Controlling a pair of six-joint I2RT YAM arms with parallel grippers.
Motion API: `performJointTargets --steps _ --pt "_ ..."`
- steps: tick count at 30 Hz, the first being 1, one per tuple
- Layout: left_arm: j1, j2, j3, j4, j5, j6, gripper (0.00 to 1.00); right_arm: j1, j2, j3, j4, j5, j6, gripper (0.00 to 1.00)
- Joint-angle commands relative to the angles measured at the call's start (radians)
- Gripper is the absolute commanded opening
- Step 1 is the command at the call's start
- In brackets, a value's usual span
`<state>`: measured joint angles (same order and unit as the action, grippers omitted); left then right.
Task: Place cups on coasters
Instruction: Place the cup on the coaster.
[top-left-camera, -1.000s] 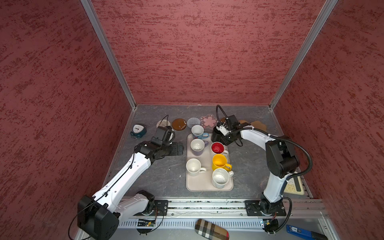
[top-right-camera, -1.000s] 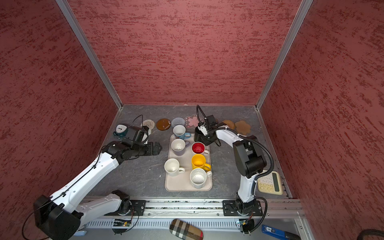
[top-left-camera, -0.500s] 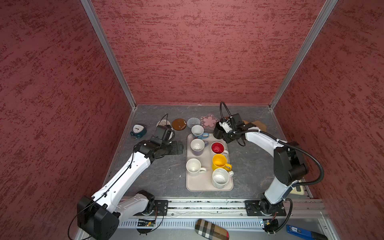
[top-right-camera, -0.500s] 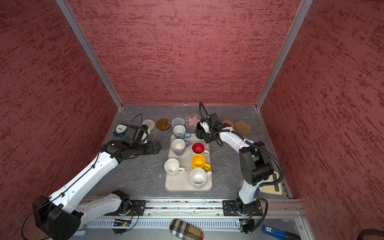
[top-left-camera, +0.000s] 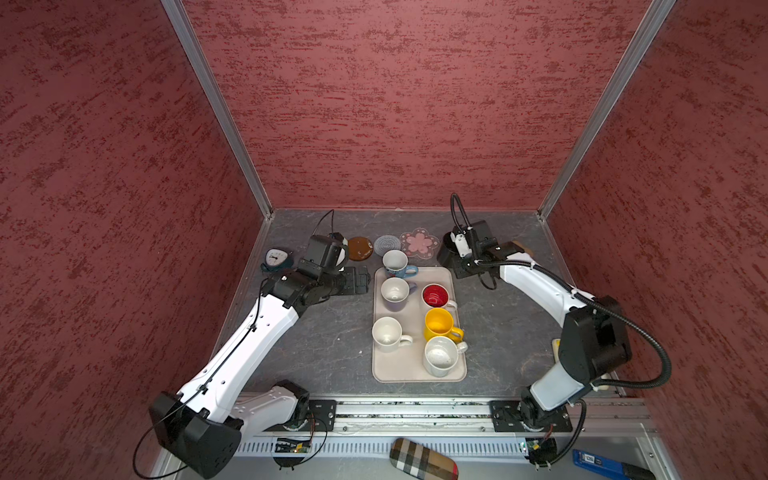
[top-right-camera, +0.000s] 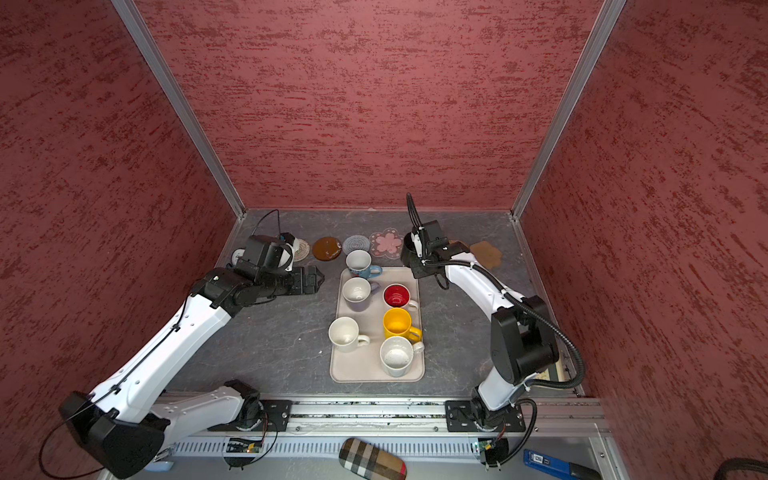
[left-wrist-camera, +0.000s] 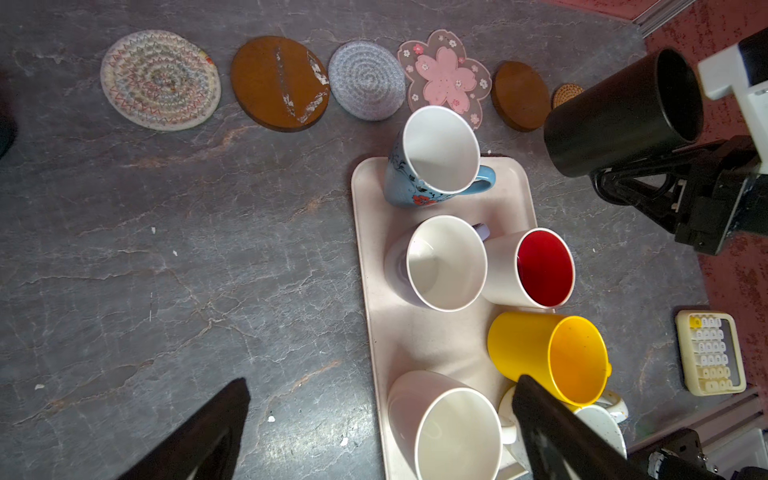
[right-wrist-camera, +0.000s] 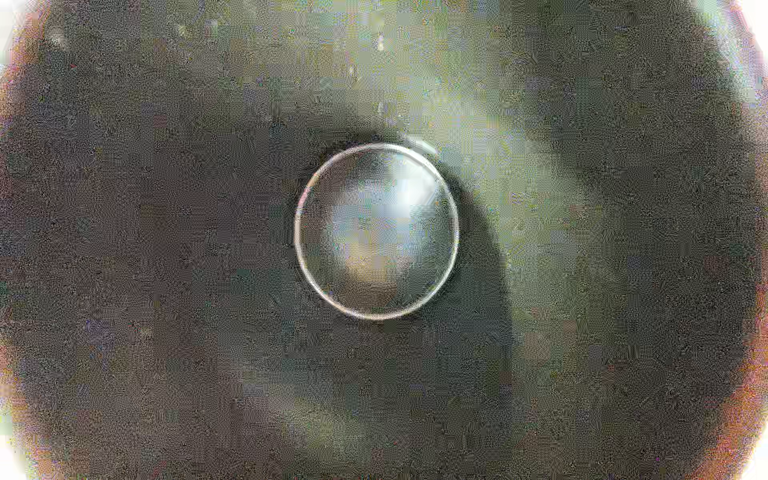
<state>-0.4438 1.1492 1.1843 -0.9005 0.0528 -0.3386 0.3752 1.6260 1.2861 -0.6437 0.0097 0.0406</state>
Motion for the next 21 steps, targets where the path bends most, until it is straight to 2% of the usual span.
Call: performJointTargets --steps 1,4,10,17,21 --pt "-0.009 0.029 0.047 -0.021 0.04 0.015 1.0 0.004 -0.063 0.079 0.004 0.126 0.085 0.0" --pt "-0.025 0.058 0.082 -0.012 0.053 0.013 0.99 -0.012 -0.064 0.11 -0.043 0.203 0.114 0.0" --pt "-0.059 0.126 0.168 -0.002 0.053 0.006 1.0 -0.094 -0.085 0.159 -0.11 0.216 0.179 0.0" --pt "-0.128 0.221 0.279 -0.014 0.027 0.0 1.0 -0.248 -0.086 0.158 -0.111 0.142 0.209 0.0" --pt "-0.183 0.253 0.282 0.027 -0.012 -0.006 0.99 -0.328 -0.051 0.149 -0.088 0.123 0.203 0.0"
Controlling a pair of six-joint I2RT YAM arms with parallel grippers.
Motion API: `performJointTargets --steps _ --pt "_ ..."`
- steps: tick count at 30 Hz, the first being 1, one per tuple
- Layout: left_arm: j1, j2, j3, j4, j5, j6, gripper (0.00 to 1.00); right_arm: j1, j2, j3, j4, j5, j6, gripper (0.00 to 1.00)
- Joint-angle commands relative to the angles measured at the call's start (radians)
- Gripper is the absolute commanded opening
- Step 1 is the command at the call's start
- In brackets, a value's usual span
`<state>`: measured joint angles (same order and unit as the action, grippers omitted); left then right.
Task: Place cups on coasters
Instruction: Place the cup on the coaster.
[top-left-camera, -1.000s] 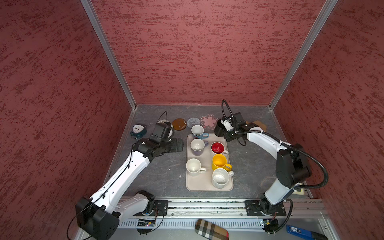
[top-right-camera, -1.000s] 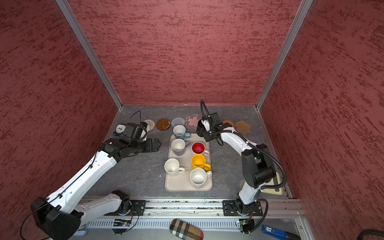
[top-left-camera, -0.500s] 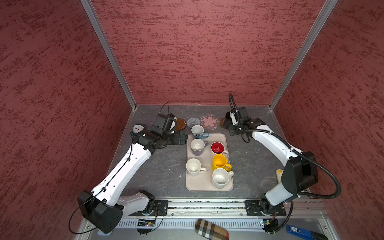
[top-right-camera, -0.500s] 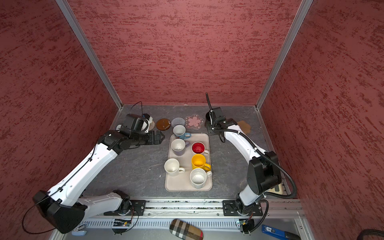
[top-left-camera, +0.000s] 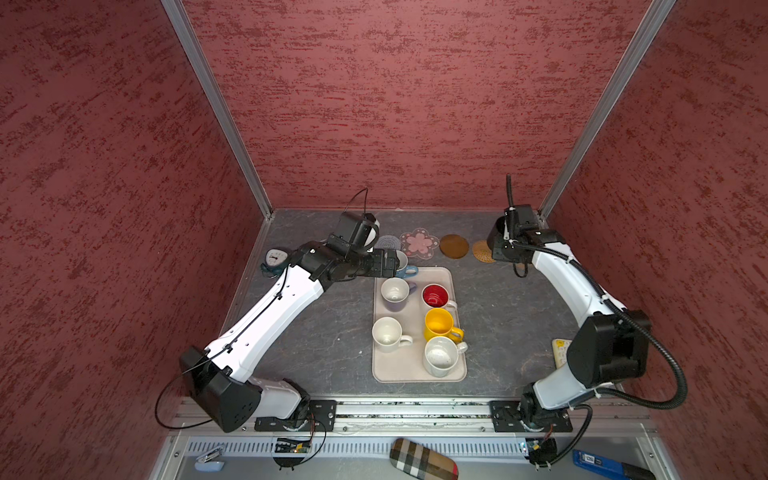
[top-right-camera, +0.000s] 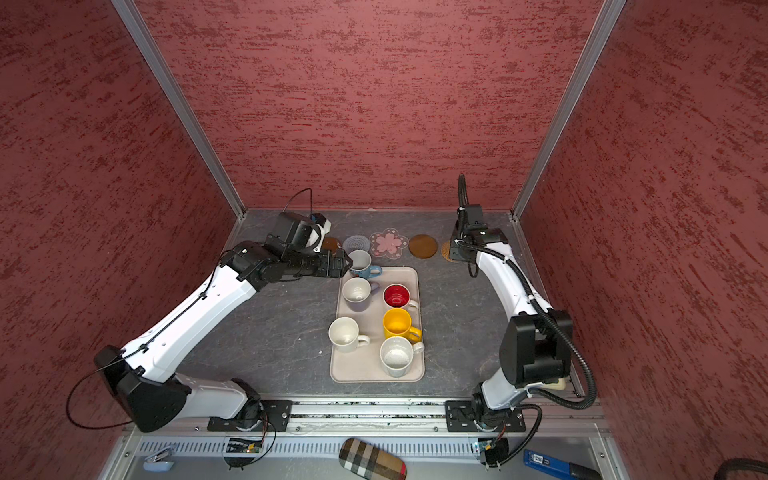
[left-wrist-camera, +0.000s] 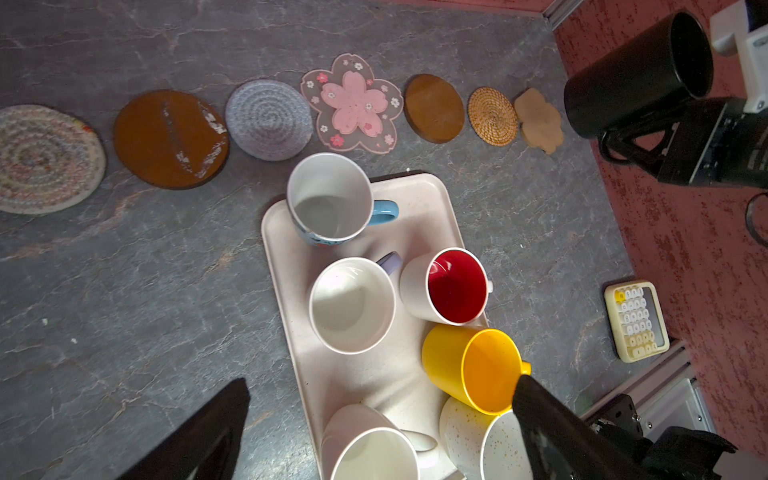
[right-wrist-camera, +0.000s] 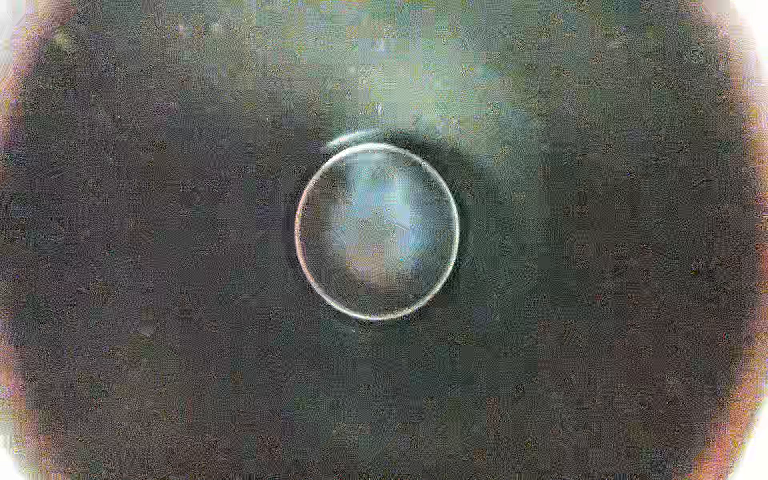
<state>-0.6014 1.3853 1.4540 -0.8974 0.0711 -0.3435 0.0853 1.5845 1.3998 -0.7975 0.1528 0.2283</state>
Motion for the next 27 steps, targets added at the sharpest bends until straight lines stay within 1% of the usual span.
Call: performJointTargets --steps 1,4,8,14,24,27 --pt "-0.032 0.029 0.011 0.037 -0.037 -0.003 1.0 -0.056 0.002 0.033 0.075 -0.023 0.018 0.0" --pt "-0.042 0.075 0.001 0.084 -0.055 -0.001 1.0 -0.097 0.019 0.007 0.136 -0.025 0.023 0.0" --pt "-0.047 0.116 -0.021 0.148 -0.079 0.004 1.0 -0.128 0.068 -0.01 0.229 -0.018 -0.004 0.0" --pt "-0.049 0.142 -0.052 0.225 -0.048 0.012 1.0 -0.176 0.193 0.052 0.243 -0.02 -0.015 0.0" --pt "-0.039 0.172 -0.128 0.306 -0.065 0.037 0.99 -0.242 0.293 0.084 0.278 -0.03 -0.02 0.0" --pt "-0.028 0.173 -0.15 0.331 -0.049 0.031 0.99 -0.25 0.312 0.097 0.287 -0.042 -0.027 0.0"
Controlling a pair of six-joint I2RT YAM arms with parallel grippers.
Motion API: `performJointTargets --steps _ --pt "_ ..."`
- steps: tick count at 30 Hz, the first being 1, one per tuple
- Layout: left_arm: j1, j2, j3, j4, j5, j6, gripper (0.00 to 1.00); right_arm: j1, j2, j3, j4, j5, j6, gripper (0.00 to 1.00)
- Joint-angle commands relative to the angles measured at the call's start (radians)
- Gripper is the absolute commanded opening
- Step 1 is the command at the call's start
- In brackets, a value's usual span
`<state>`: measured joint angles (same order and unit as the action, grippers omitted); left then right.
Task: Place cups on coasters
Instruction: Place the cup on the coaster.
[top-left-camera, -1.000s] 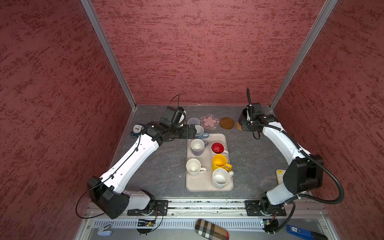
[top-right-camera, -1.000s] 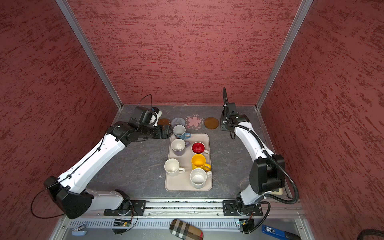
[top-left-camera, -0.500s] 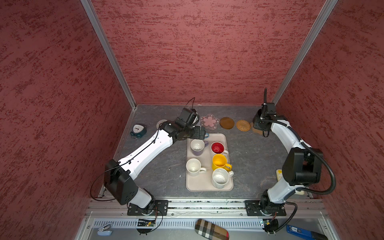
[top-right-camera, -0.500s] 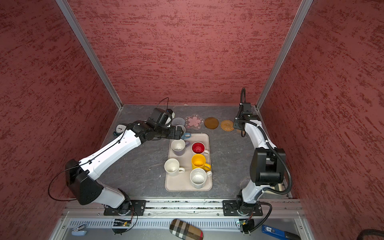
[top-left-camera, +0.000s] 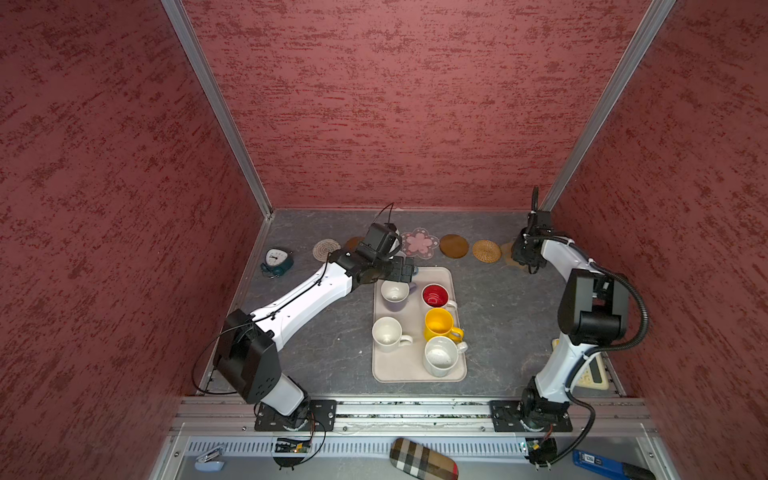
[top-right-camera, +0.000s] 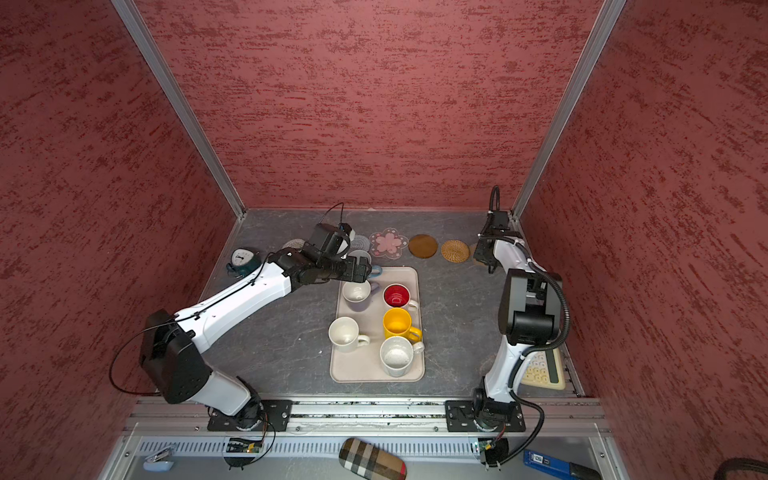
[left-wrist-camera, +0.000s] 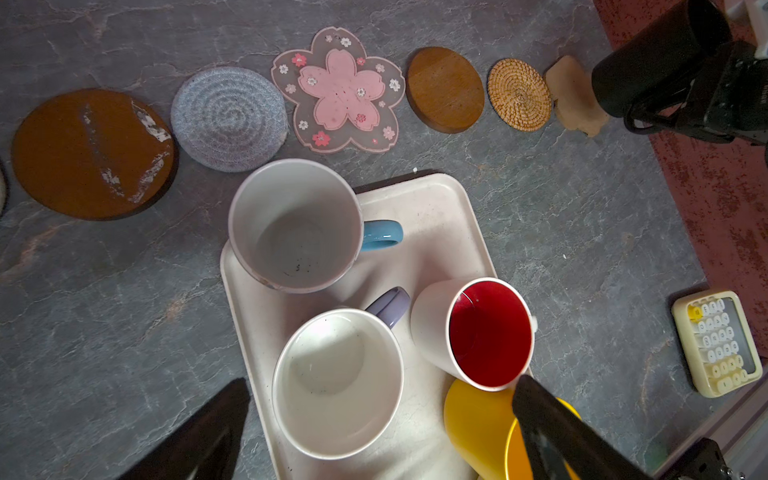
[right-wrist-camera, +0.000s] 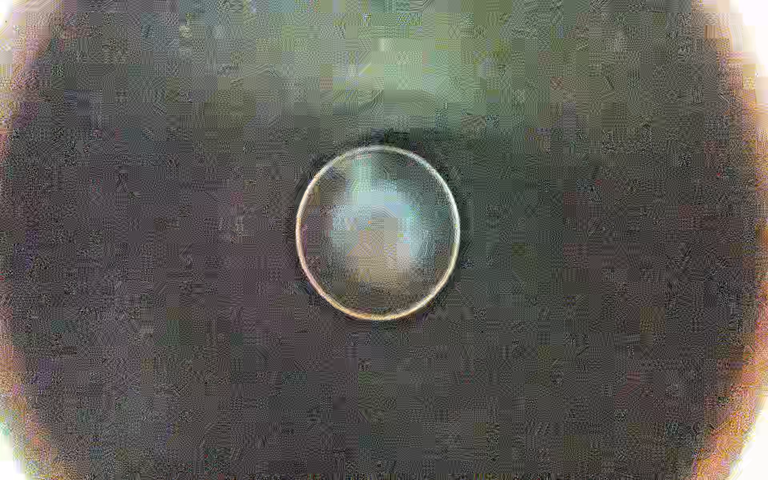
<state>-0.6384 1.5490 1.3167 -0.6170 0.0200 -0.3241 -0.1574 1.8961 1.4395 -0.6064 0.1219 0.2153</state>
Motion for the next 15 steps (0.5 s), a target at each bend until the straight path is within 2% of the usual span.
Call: performJointTargets --steps 1,15 --pt "0.011 0.007 -0.02 0.058 0.006 0.011 0.99 -0.007 0.008 0.064 0.096 -0.013 -0.016 0.0" --pt "0.016 0.021 -0.033 0.076 0.035 0.003 0.99 -0.01 0.081 0.099 0.103 0.0 -0.039 0.0"
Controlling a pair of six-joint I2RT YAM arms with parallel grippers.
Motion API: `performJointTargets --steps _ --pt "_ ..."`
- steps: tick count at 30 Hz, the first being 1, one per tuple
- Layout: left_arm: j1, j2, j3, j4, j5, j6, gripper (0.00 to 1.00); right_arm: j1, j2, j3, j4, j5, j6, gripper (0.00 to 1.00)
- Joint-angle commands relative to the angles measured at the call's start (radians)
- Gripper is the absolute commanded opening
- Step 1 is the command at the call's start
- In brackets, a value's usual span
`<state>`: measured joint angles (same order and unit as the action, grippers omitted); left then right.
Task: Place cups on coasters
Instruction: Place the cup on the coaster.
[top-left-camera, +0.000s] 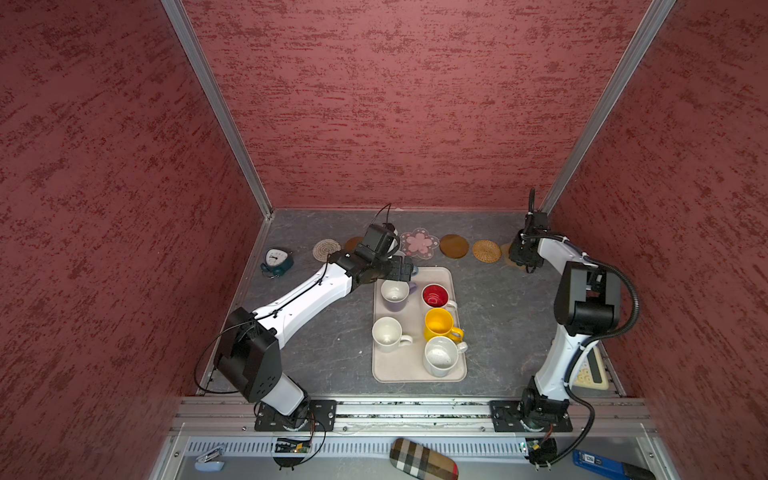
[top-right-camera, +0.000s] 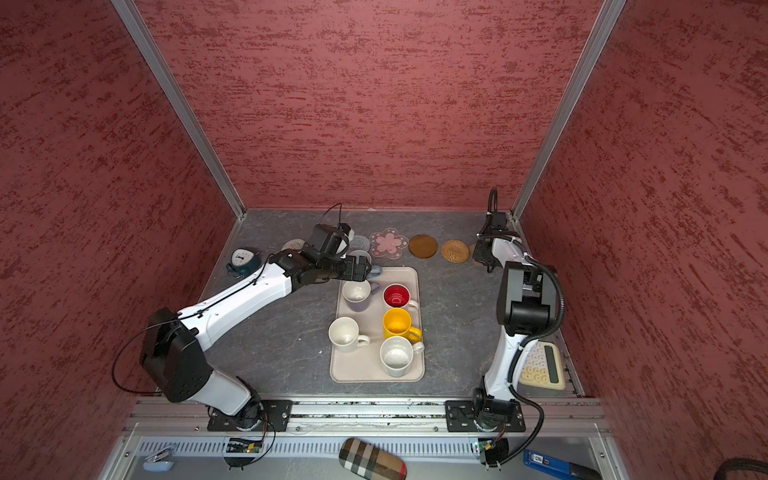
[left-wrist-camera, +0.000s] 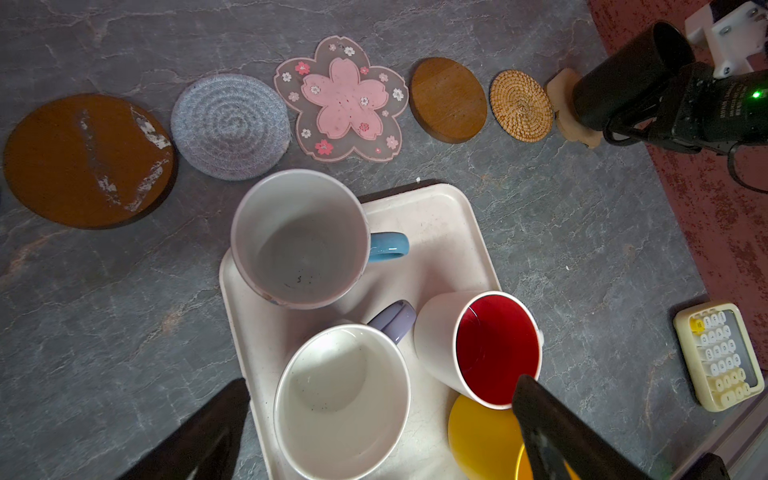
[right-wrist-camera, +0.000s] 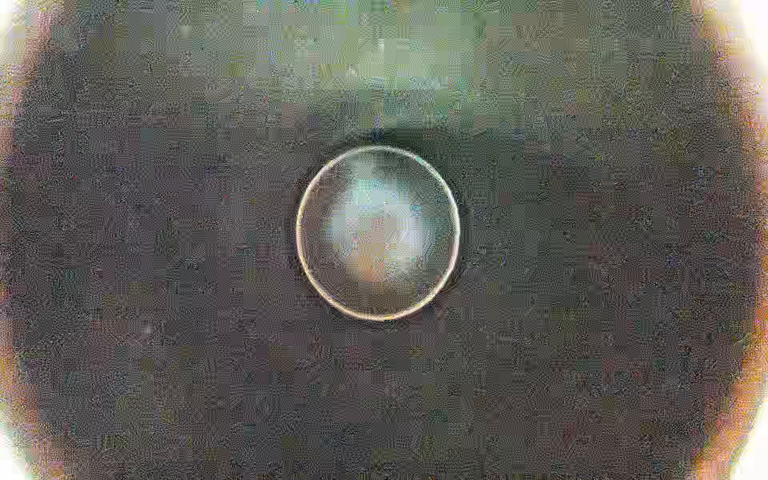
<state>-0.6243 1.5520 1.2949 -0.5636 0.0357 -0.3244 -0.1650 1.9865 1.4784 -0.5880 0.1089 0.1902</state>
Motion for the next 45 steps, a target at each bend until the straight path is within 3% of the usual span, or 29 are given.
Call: performJointTargets --steps 1,21,28,39,45 --pt "0.001 0.019 -0.01 0.023 0.019 0.004 1.0 -0.004 -0.005 0.065 0.086 0.009 -0.015 0.0" --pt "0.002 0.045 -0.001 0.016 0.028 0.003 1.0 -0.007 0.043 0.071 0.094 -0.004 -0.013 0.0" --pt "0.001 0.039 0.0 0.012 0.025 0.001 1.0 -0.007 0.038 0.066 0.091 -0.003 -0.012 0.33" --pt "-0.004 0.023 0.022 -0.027 -0.013 -0.01 1.0 -0.008 -0.001 0.046 0.103 -0.025 -0.011 0.78" --pt "-0.01 0.024 0.077 -0.114 -0.046 -0.044 1.0 -0.007 -0.147 -0.026 0.137 -0.046 0.021 0.87"
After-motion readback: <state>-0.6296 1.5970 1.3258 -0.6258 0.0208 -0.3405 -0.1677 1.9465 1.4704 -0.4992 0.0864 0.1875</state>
